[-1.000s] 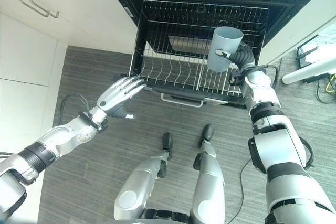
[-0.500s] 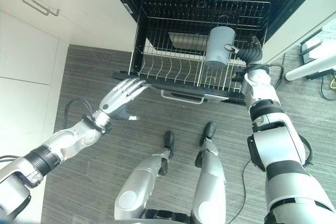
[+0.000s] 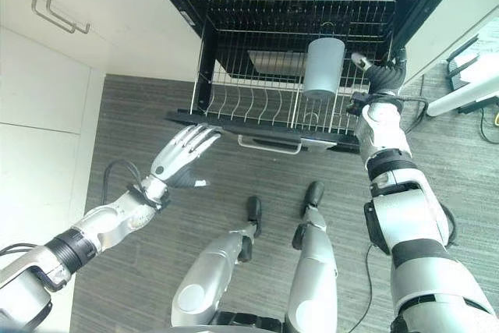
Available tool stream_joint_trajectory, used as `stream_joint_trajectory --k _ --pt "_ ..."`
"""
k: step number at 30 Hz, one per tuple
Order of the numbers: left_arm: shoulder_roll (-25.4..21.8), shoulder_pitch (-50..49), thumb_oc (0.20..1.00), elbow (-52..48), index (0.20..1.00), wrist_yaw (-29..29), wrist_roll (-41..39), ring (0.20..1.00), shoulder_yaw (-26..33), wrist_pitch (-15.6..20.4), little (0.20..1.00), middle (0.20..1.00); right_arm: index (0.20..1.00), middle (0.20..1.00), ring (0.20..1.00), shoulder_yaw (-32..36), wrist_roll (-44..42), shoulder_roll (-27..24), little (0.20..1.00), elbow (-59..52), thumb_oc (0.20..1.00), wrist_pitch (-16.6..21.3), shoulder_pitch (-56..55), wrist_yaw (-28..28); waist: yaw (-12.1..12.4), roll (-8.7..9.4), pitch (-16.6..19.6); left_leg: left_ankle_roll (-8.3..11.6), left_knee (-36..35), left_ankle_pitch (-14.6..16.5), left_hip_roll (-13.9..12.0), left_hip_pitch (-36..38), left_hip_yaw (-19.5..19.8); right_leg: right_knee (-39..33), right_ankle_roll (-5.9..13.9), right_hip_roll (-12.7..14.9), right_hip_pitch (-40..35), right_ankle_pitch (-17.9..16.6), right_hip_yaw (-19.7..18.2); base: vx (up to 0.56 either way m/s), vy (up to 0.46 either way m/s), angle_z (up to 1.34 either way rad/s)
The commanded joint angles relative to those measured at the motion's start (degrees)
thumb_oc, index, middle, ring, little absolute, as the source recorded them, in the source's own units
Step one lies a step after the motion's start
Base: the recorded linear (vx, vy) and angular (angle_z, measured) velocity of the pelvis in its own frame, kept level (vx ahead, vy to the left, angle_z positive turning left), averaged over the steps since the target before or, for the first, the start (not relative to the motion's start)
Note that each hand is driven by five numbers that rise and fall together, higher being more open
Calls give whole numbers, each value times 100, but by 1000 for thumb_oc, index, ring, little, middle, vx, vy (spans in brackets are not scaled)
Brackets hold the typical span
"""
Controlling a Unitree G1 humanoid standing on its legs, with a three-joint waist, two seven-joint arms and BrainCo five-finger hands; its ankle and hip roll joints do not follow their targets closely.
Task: Place the dishes in the dishwasher.
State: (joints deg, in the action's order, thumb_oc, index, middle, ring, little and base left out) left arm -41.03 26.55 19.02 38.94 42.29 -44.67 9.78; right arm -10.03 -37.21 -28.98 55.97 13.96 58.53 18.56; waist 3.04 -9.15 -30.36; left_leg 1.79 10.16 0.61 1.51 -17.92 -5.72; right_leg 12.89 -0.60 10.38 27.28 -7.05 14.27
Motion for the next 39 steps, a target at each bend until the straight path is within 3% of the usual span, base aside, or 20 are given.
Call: stream_joint_trajectory --k 1,3,6,8,12,13,15,17,20,22,24,25,26,27,29,34,39 --pt "89 -332 1000 -120 1000 401 453 1000 156 82 1000 1000 1000 1000 1000 58 -206 -38 1000 -942 1000 925 -272 -462 -16 -265 57 -257 68 119 -41 -153 -341 946 474 19 -295 1261 -347 0 0 0" --pt "166 -561 1000 -31 1000 559 554 1000 425 94 1000 1000 1000 1000 1000 91 -221 181 1000 -1867 1000 1033 -818 -491 -108 -122 57 -280 42 171 -68 103 -350 937 456 -29 -553 1324 -337 7 -16 0" --pt "229 -701 1000 20 1000 636 573 1000 624 40 1000 1000 1000 1000 1000 65 -320 416 1000 -2474 1000 1057 -1366 -548 -202 35 57 -301 27 247 -104 437 -372 870 436 -51 -907 1363 -310 13 -7 -2" --pt "255 -852 1000 45 1000 695 532 1000 812 2 1000 1000 1000 1000 1000 25 -368 572 1000 -2954 1000 1266 -1910 -611 -282 189 58 -307 -21 306 -150 801 -386 755 432 -71 -1309 1394 -258 63 -48 -7" --pt "371 -1154 1000 164 1000 971 300 1000 1233 16 1000 1000 1000 1000 1000 -136 -118 805 1000 -3961 1000 1537 -2863 -552 -379 433 438 -282 -252 359 -235 1240 -445 394 429 -142 -1841 1432 -157 69 -81 -16" --pt "489 -1340 1000 206 1000 1118 129 1000 1514 163 1000 1000 1000 1000 1000 -195 -70 867 1000 -4360 1000 1609 -3377 -683 -411 527 693 -275 -372 412 -253 1489 -481 146 445 -178 -2158 1438 -107 54 -78 -22" --pt "588 -1434 1000 278 1000 1149 -123 1000 1679 355 1000 1000 1000 1000 1000 -254 -87 902 1000 -4479 1000 1562 -3604 -865 -418 571 847 -271 -440 441 -265 1630 -487 24 443 -206 -2340 1456 -79 56 -79 -7" --pt "817 -1570 1000 351 1000 1093 -713 1000 1974 990 1000 1000 1000 1000 1000 -344 102 948 1000 -4676 1000 1574 -4018 -1144 -414 657 1110 -266 -489 484 -278 1805 -467 -101 429 -263 -2576 1483 -42 51 -123 0" --pt "1345 -1927 1000 101 1000 432 -2436 1000 2524 2223 1000 1000 1000 1000 1000 -396 411 968 1000 -4966 1000 1534 -4613 -1566 -402 814 1487 -279 -340 610 -305 1941 -438 -231 347 -381 -2820 1477 -42 42 -166 10" --pt "1608 -2126 1000 -156 1000 2 -3382 1000 2822 2688 1000 1000 1000 1000 1000 -318 583 890 1000 -5143 1000 1449 -4825 -1675 -437 940 1555 -268 180 857 -322 1919 -500 -218 260 -386 -2911 1499 -92 -11 -84 25" --pt "1916 -2305 1000 -512 1000 -499 -4257 1000 3181 2959 1000 1000 1000 1000 1000 -272 789 787 1000 -5276 1000 1414 -4952 -1722 -339 1090 1550 -208 1131 739 -376 1498 -62 -171 189 -403 -2989 1471 -310 -41 24 57" --pt "1977 -2335 1000 -606 1000 -575 -4467 1000 3256 3037 1000 1000 1000 1000 1000 -248 791 770 1000 -5315 1000 1396 -4966 -1735 -327 1112 1579 -211 1069 684 -388 1464 36 -161 202 -404 -2963 1451 -362 -2 225 48" --pt "2088 -2420 1000 -830 1000 -812 -4790 1000 3422 3168 1000 1000 1000 1000 1000 -176 799 749 1000 -5445 1000 1305 -5006 -1736 -321 1081 1616 -152 570 531 -599 1571 98 -72 258 -403 -2962 1513 -404 16 425 15" --pt "2154 -2429 1000 -1051 1000 -930 -4923 1000 3505 3262 1000 1000 1000 1000 1000 -65 902 745 1000 -5599 1000 1265 -5049 -1641 -323 1016 1594 30 139 170 -939 1537 3 -40 312 -336 -3067 1602 -353 26 512 -28" --pt "2224 -2399 1000 -1176 1000 -962 -5065 1000 3549 3266 1000 1000 1000 1000 1000 70 769 682 1000 -5771 1000 1139 -5156 -1621 -359 985 1643 44 -180 243 -961 1677 -54 -78 427 -197 -3166 1635 -281 33 430 -17" --pt "2124 -2430 1000 -1607 1000 -727 -4671 1000 3719 3014 1000 1000 1000 1000 1000 338 133 821 1000 -6146 1000 964 -5704 -2219 -394 985 1767 -193 -513 429 -506 2002 74 30 783 121 -2948 1283 -275 13 291 6" --pt "1860 -2650 1000 -1893 1000 -540 -4396 1000 3995 2811 1000 1000 1000 1000 1000 223 113 888 1000 -6097 1000 901 -5758 -2548 -270 933 1863 -309 -919 389 -354 2218 -211 108 806 -48 -2785 1183 46 -6 178 -60"
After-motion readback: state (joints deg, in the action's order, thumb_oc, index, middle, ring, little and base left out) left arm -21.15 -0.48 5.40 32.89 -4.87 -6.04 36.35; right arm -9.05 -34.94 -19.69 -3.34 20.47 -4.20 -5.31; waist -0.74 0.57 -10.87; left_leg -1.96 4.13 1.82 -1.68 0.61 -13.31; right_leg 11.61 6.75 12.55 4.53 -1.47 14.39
